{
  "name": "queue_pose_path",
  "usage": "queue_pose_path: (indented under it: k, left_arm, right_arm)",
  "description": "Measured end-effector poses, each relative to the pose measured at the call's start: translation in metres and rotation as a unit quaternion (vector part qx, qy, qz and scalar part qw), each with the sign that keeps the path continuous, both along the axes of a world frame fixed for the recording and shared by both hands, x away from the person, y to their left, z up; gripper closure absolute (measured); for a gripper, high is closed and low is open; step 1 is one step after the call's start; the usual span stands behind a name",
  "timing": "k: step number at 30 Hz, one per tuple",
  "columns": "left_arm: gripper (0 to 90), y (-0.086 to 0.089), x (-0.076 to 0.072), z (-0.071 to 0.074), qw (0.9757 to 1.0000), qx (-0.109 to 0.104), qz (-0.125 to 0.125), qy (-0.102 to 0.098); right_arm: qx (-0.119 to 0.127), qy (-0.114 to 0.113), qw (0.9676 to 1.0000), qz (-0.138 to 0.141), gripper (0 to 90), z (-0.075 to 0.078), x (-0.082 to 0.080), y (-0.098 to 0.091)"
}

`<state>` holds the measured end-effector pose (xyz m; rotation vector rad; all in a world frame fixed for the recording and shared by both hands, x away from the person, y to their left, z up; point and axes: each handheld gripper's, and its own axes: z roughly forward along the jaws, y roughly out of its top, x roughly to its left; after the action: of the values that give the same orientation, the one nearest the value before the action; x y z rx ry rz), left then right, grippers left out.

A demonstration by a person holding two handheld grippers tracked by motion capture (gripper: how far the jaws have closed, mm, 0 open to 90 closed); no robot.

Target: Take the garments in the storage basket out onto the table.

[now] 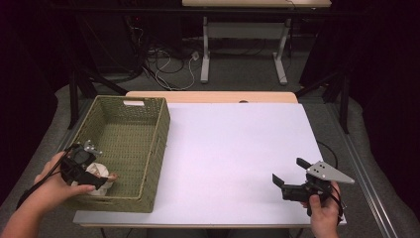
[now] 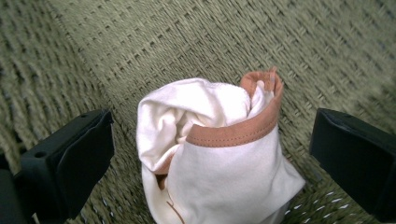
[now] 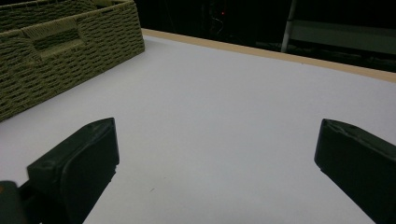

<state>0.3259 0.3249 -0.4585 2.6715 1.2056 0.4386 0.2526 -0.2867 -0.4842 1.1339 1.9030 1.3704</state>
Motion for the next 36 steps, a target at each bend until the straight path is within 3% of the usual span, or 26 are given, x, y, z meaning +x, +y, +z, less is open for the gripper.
queue_pose_path:
  k: [11,21,36]
  left_arm:
    - [0.5,-0.005,0.013,-0.012,0.9994,0.022,-0.016,0.023]
    - [0.5,-0.010,0.029,-0.026,0.9987,0.017,-0.018,0.045]
    - [0.4,-0.015,0.047,-0.040,0.9940,0.045,-0.023,0.096]
  right_arm:
    - [-0.004,0.000,1.0000,0.003,0.0,-0.001,0.001,0.000]
    - [-0.004,0.003,0.9999,0.010,0.0,-0.002,0.001,0.002]
    - [-0.007,0.008,0.9998,0.015,0.0,-0.004,0.002,0.005]
